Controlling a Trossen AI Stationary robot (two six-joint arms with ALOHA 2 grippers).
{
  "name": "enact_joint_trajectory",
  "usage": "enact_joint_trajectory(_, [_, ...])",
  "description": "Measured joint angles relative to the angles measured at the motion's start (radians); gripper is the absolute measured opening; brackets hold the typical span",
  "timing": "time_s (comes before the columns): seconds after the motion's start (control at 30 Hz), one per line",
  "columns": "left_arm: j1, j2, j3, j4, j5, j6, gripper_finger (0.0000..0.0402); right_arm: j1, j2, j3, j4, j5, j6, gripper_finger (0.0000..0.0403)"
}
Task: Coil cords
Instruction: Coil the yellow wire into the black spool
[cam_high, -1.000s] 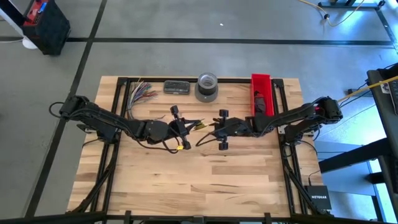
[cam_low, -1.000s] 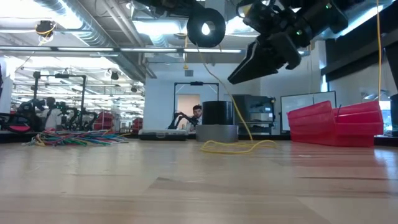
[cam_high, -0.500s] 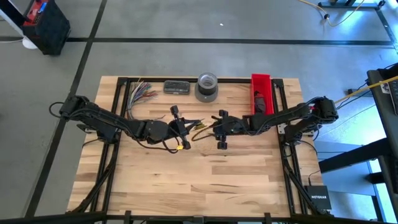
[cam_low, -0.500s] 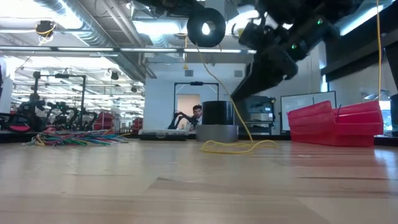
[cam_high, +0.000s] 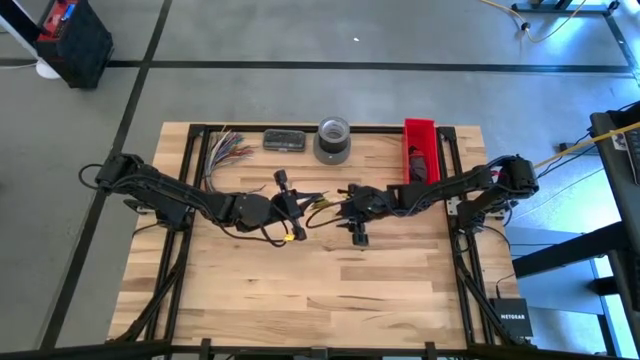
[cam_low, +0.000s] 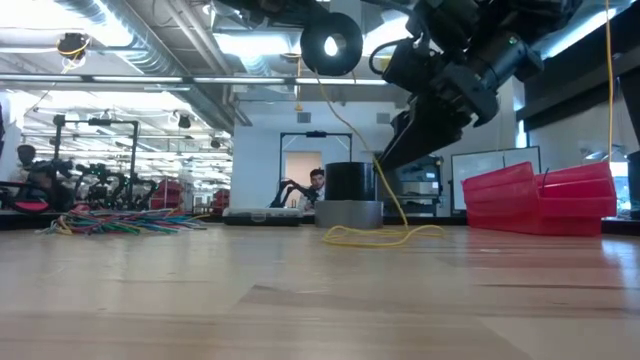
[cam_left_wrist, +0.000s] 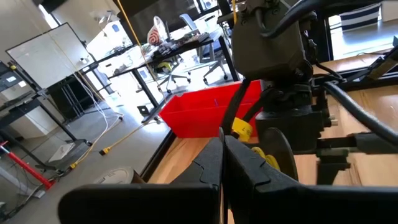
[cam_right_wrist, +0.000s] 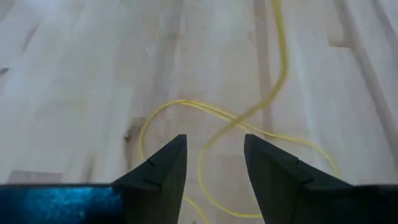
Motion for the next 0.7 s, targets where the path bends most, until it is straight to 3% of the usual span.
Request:
enact_joint_trajectory(0.3, [0.000,0.000,0.000,0.000,0.000,0.002,0.0001,0.000,0.017,0.002,0.078,0.040,-0.002,0.0158])
enact_joint_trajectory(0.4, [0.000,0.000,0.000,0.003,0.000,0.000,0.0001,0.000,0.028,0.002,0.072,0.041,-0.008,0.0125])
enact_joint_trajectory(0.6, [0.000,0.000,0.000,0.000,0.000,0.017,0.0001,0.000,-0.005,0.020,-0.082,0.115,-0.104,0.0015])
enact_joint_trajectory(0.7, [0.000,0.000,0.000,-0.005,0.000,0.017,0.0001,0.000,-0.056,0.065,-0.189,0.162,-0.100,0.0017])
